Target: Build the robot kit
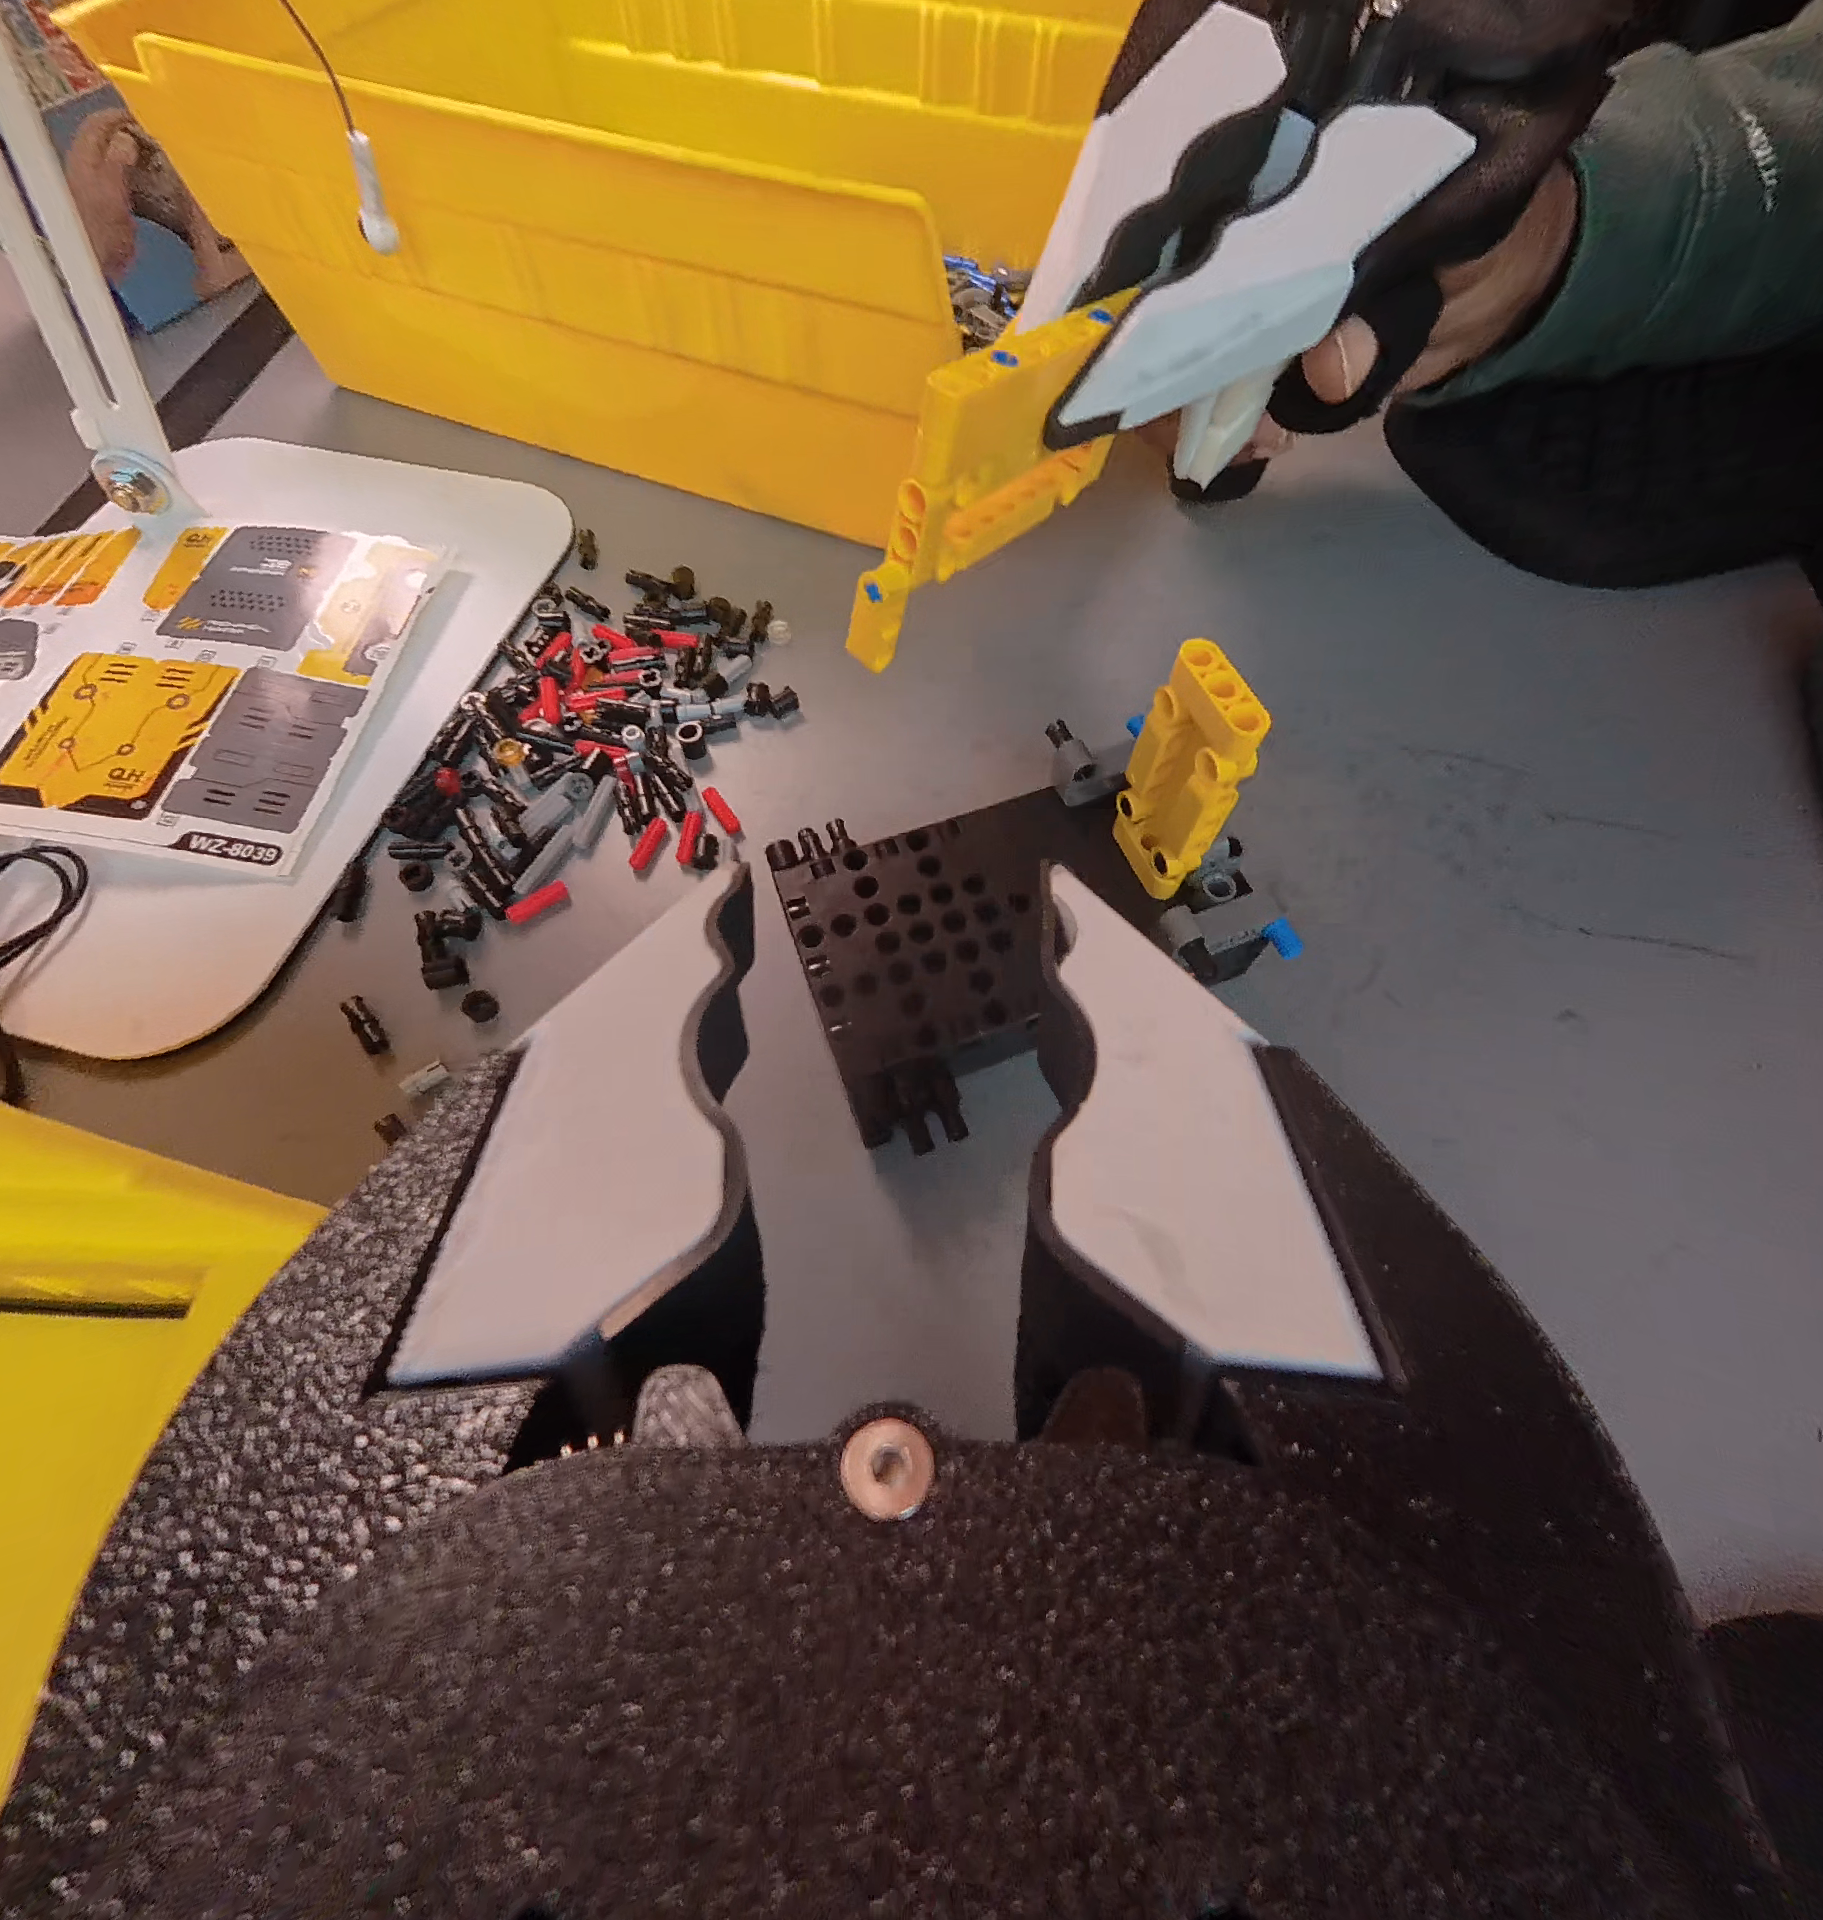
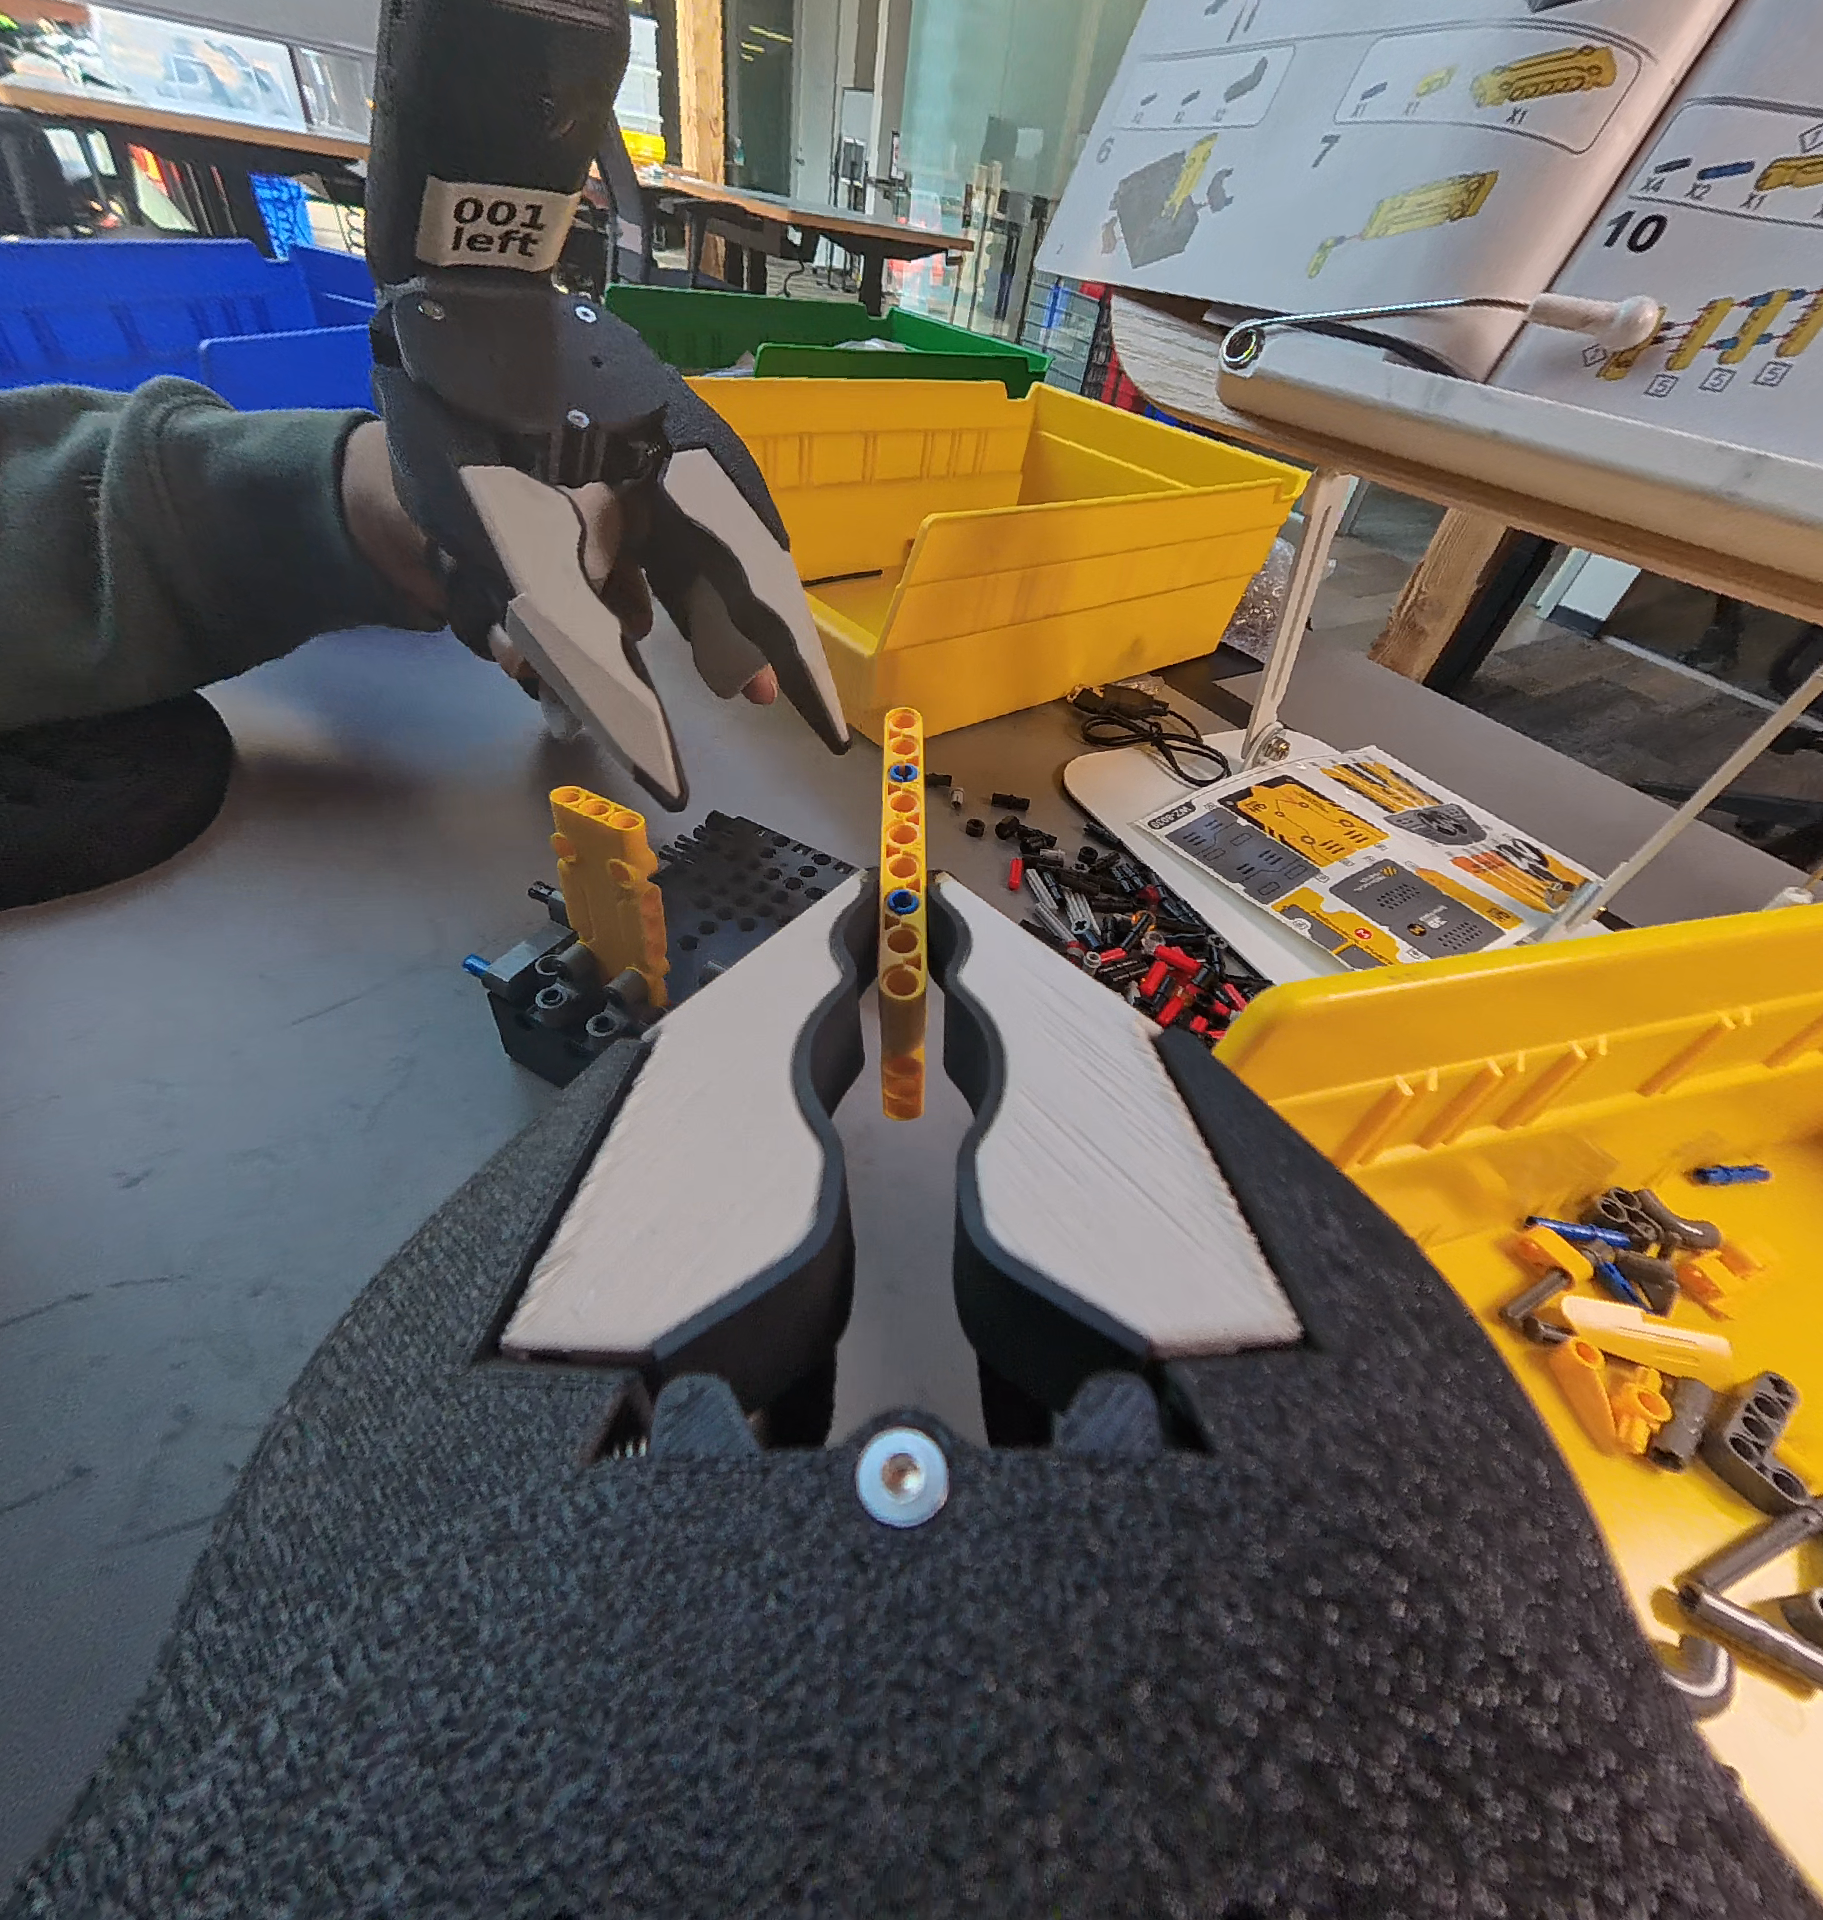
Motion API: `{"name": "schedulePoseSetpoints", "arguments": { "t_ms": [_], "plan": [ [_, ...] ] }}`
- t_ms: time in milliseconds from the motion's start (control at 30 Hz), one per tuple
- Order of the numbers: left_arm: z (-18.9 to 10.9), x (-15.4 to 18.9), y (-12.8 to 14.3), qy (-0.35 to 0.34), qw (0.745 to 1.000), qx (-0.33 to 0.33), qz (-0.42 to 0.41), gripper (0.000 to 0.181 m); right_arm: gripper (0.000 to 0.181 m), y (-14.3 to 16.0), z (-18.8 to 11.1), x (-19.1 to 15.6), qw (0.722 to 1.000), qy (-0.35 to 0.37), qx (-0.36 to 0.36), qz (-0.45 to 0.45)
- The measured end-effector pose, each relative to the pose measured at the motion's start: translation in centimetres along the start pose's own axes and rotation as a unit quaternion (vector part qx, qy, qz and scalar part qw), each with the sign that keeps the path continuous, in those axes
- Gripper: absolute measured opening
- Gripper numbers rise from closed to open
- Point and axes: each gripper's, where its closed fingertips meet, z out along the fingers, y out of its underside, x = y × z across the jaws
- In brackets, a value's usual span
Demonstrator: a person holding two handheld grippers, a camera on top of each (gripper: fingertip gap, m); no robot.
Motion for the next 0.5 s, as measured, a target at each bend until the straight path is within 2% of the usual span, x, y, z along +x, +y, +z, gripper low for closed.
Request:
{"name": "schedulePoseSetpoints", "arguments": {
  "t_ms": [167,233,333,500],
  "plan": [
    [0.4,1.0,1.3,0.028,0.999,-0.032,0.012,0.073,0.007,0.1,-0.2,0.2,1.000,-0.001,-0.001,0.002],
    [0.7,1.3,2.0,0.031,0.998,-0.052,0.023,0.075,0.007,0.1,-0.3,0.2,1.000,-0.002,0.000,0.001],
    [1.1,1.4,2.9,0.017,0.995,-0.091,0.046,0.070,0.007,0.0,-0.5,0.3,1.000,-0.005,0.002,0.001],
    [1.2,2.4,3.0,0.005,0.992,-0.111,0.061,0.048,0.007,0.1,-0.8,0.5,1.000,-0.008,0.004,0.003]
  ]
}}
